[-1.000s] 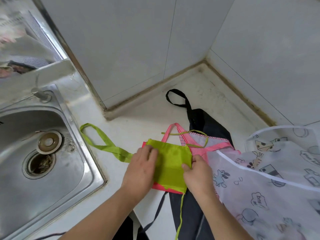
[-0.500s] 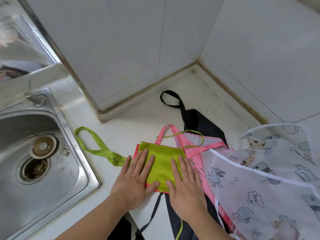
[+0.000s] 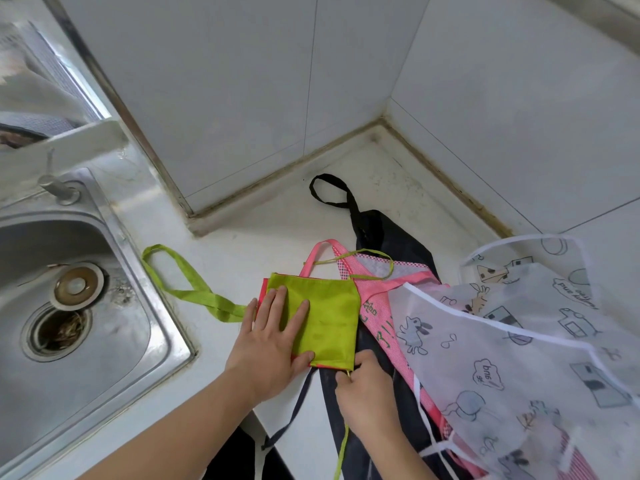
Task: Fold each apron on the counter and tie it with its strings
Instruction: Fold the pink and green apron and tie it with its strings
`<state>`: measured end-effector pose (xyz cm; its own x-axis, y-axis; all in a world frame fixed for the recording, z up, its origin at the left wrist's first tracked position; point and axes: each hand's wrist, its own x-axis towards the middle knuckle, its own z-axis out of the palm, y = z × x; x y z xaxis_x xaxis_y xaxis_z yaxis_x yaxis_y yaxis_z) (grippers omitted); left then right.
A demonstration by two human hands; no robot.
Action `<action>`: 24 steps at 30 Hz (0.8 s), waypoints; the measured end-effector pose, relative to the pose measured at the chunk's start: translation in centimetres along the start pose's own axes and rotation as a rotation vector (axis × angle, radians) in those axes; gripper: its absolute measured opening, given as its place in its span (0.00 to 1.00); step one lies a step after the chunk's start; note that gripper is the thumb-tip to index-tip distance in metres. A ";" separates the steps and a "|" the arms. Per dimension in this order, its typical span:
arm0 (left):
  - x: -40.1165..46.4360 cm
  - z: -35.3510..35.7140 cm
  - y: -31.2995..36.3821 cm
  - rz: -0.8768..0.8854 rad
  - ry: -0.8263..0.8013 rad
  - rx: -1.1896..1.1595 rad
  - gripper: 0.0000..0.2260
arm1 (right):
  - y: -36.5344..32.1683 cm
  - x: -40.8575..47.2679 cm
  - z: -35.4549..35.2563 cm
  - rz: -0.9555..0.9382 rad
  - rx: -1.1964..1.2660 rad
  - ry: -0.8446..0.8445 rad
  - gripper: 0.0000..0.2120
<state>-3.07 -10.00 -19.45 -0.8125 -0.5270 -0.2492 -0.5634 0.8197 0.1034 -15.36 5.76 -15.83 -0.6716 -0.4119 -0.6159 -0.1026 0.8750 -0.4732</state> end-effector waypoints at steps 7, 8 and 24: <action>-0.1 0.1 0.4 -0.014 -0.014 -0.033 0.39 | -0.6 -1.7 -1.7 0.010 0.176 -0.010 0.03; 0.0 0.0 0.3 0.001 0.009 -0.027 0.39 | -1.0 -1.5 -2.0 0.019 0.208 0.004 0.02; 2.8 -6.2 0.5 -0.376 -0.266 -1.416 0.15 | -7.9 -2.2 2.5 -0.304 0.051 0.019 0.24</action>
<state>-6.53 -12.47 -14.08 -0.6277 -0.4695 -0.6210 -0.5294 -0.3275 0.7826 -11.27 -0.87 -12.31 -0.6292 -0.6477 -0.4296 -0.2647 0.6983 -0.6651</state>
